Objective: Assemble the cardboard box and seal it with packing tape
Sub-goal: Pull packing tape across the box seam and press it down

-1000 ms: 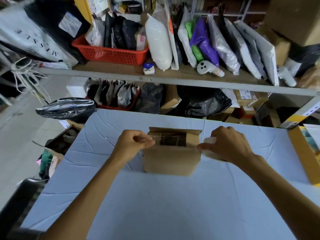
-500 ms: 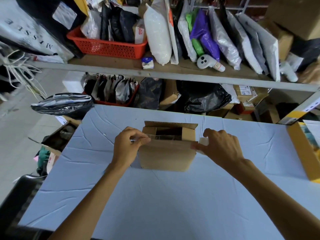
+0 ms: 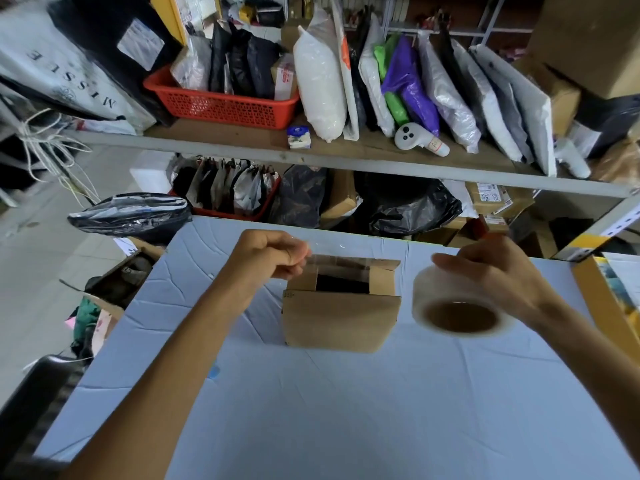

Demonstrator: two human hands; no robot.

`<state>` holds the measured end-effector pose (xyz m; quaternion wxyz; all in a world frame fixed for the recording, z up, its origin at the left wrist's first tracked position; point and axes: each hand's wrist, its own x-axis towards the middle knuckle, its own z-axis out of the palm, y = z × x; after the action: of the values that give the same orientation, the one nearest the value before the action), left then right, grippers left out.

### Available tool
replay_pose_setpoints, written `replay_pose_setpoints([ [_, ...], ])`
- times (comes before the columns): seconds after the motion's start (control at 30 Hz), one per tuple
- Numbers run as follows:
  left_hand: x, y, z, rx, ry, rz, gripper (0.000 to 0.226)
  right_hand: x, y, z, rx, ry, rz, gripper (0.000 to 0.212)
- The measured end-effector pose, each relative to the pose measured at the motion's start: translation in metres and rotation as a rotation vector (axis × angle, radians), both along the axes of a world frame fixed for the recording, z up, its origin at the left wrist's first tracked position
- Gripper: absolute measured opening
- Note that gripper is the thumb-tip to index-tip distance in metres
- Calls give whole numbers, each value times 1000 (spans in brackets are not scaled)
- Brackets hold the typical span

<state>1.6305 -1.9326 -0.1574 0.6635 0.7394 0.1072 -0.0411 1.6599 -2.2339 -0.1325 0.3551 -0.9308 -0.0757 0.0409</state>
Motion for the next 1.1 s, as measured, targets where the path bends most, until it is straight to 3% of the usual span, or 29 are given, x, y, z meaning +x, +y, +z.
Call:
replay_pose_setpoints([
  [0.17, 1, 12, 6, -85, 51, 88, 11, 8, -10, 0, 297, 255, 84, 50],
  [0.3, 1, 17, 0, -21, 64, 105, 12, 9, -7, -1, 340, 242, 153, 64],
  [0.4, -2, 20, -9, 51, 92, 115, 13, 8, 0, 6, 197, 188, 260, 59],
  [0.67, -3, 19, -33, 212, 25, 164, 7, 16, 11, -24, -442, -23, 22, 50],
  [0.9, -16, 24, -67, 232, -45, 143, 10, 14, 26, -49, -662, -67, -25, 69],
  [1.1, -18, 23, -84, 202, -62, 202, 18, 10, 35, -60, -692, -86, -49, 67],
])
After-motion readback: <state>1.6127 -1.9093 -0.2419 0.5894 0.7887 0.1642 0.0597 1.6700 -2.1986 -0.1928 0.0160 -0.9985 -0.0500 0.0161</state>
